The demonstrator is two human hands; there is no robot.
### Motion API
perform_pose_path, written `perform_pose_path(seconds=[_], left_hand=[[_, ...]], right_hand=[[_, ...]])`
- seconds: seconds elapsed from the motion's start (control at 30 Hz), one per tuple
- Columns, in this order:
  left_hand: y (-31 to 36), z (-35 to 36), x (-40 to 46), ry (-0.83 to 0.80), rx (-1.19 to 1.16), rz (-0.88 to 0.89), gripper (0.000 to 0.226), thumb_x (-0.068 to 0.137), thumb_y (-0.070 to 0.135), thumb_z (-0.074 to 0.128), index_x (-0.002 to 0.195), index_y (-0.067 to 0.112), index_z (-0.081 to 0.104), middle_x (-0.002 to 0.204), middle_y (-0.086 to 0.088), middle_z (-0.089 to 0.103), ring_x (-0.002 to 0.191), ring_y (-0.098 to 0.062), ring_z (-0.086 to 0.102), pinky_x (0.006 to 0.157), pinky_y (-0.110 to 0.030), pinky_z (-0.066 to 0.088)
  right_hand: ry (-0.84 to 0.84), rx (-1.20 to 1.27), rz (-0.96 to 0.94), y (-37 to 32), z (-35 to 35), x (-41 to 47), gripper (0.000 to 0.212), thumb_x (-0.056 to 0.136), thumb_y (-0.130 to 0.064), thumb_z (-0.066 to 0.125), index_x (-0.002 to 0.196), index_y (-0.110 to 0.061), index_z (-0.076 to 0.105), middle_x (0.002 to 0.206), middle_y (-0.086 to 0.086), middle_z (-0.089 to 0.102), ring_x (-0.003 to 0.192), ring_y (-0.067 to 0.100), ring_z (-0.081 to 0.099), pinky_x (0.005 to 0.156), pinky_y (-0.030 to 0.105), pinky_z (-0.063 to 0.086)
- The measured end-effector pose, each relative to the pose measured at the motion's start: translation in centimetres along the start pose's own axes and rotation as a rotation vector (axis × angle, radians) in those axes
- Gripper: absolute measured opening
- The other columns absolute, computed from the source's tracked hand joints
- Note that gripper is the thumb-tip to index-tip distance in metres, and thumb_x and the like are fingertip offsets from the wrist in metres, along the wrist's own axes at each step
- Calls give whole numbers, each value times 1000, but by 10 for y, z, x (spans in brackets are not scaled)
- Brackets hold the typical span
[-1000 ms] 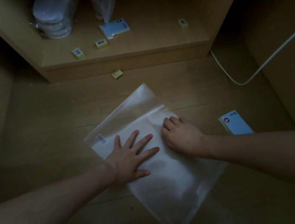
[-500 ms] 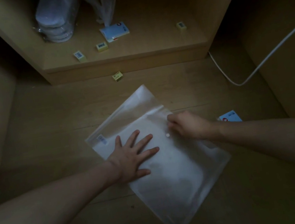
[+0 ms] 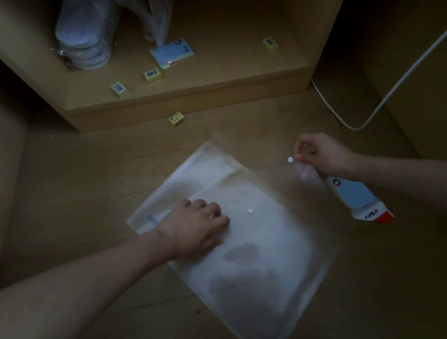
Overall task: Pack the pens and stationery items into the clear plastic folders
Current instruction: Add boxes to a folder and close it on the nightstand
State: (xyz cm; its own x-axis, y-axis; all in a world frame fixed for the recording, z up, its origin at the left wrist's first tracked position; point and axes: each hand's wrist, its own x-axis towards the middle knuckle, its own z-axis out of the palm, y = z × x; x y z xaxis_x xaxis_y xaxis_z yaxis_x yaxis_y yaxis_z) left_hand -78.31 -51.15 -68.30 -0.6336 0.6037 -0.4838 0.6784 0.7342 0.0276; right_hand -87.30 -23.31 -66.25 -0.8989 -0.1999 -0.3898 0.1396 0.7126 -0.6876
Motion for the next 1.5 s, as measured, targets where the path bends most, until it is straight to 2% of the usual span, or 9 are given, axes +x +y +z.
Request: perform_pose_path(seconds=[0.2,0.4,0.6,0.77,0.93,1.03,1.13,1.27,1.5], left_hand=[[7,-48,41,93,-98,-45,50,102,28,35,149,23,20,153,-3,26,138,-21,28,110,-35,25],[41,-52,79,-43,1,125,70,98,37,44,152,22,2,159,2,9,145,-20,9,116,-40,8],[42,-53,88,-34,13,141,60,95,42,47,146,17,26,140,-10,36,128,-28,35,108,-37,23],[34,-67,80,3,-48,138,37,97,44,42,120,17,56,121,-7,46,108,-25,51,97,-33,31],[12,-79,49,105,-169,-10,33,94,49,45,111,23,55,135,0,37,132,-19,31,114,-47,13],[-7,-80,33,151,-204,-67,25,96,41,45,113,23,48,134,0,34,126,-21,37,107,-48,28],[-17,-80,23,227,-125,-33,14,99,27,42,111,23,49,124,-2,38,112,-23,45,89,-37,41],[-17,-83,12,292,-3,2,14,99,24,43,109,20,52,119,-7,42,111,-28,42,77,-30,29],[-23,-100,-18,425,20,61,14,92,26,45,97,19,57,102,-8,43,93,-25,44,60,-27,27]], right_hand=[[-139,67,162,6,-5,11,19,91,14,44,90,-1,55,82,20,62,46,17,62,35,20,45],[-170,168,236,6,-5,11,20,91,12,46,88,-5,54,81,19,62,59,25,60,45,24,52],[-147,267,233,10,-3,13,22,93,15,40,93,-2,54,77,16,59,62,25,57,45,23,52],[-87,308,258,17,-4,14,26,94,15,38,106,-1,55,79,16,59,61,24,58,44,23,53],[-4,357,302,20,-12,9,24,91,13,46,108,-1,56,79,15,61,61,23,60,44,21,53],[7,464,325,18,-12,4,25,89,10,53,110,-2,55,86,20,63,54,19,64,43,23,54],[-178,500,376,7,-7,-5,23,92,2,54,115,-3,54,95,20,62,65,23,64,48,27,56],[-432,412,363,-9,3,-15,18,93,-7,57,111,-8,55,89,13,65,59,20,68,48,27,56],[-335,423,264,-21,-4,-28,27,90,8,52,117,2,57,85,18,63,60,20,61,46,19,53]])
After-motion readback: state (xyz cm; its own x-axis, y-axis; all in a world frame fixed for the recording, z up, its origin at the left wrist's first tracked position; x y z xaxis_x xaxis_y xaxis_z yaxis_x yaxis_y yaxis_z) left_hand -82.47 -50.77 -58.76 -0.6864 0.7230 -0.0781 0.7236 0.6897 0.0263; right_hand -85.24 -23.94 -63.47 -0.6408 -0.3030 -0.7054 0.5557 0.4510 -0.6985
